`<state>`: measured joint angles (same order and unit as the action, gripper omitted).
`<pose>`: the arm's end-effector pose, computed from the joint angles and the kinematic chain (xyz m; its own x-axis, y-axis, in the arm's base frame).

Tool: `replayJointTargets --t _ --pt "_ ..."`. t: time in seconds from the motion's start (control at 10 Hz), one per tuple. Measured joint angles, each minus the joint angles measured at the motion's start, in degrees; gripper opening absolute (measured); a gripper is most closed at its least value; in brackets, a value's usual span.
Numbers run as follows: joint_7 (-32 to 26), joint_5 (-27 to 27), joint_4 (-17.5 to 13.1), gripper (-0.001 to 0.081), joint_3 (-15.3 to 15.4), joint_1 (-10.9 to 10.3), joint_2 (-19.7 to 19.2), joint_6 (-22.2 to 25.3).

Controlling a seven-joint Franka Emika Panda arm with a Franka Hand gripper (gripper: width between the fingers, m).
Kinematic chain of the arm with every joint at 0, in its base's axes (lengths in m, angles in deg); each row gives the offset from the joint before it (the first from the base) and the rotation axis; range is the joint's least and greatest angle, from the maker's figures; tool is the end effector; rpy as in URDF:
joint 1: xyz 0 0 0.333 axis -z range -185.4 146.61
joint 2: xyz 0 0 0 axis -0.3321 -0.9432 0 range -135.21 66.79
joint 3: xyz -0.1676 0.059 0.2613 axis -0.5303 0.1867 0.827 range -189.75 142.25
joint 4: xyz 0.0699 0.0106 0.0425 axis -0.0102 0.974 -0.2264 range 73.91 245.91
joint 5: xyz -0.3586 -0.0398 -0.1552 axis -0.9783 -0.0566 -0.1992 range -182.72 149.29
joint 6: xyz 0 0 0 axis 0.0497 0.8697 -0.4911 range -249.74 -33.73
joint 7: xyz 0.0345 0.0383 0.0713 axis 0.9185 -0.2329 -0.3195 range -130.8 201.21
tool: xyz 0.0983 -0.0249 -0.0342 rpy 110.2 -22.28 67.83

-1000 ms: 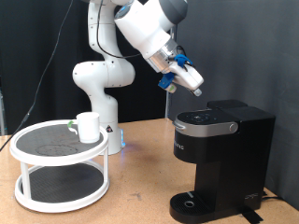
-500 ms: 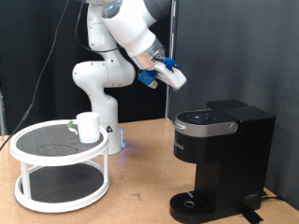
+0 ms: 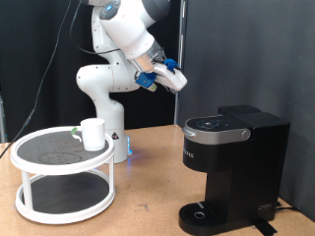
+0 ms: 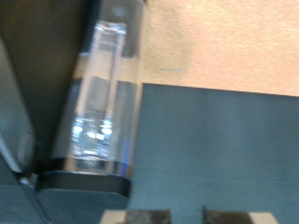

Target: Make a cup of coffee with the keurig machine

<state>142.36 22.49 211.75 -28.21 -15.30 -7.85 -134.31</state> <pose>0.3837 -0.0008 0.4550 -0.6316 -0.6104 -0.4780 -0.7704 0.4256 0.4746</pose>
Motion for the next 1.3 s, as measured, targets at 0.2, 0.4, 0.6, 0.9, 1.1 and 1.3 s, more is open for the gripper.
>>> replayJointTargets --t 0.2,0.4,0.6,0.9,1.1,1.3 --pt "-3.9 -2.3 1.6 0.0 -2.4 0.7 2.7 3.5" --pt "-6.8 -5.6 2.4 0.0 -4.8 1.7 5.0 8.2" --pt "-7.2 -7.2 3.7 0.0 -6.4 3.0 7.6 10.8" --pt "-7.2 -5.8 5.6 0.0 -6.5 3.7 9.3 6.5" --pt "-5.0 -4.2 8.7 0.0 -8.0 6.5 13.5 5.9" --pt "-1.6 -4.2 10.6 0.0 -10.2 10.0 16.5 7.2"
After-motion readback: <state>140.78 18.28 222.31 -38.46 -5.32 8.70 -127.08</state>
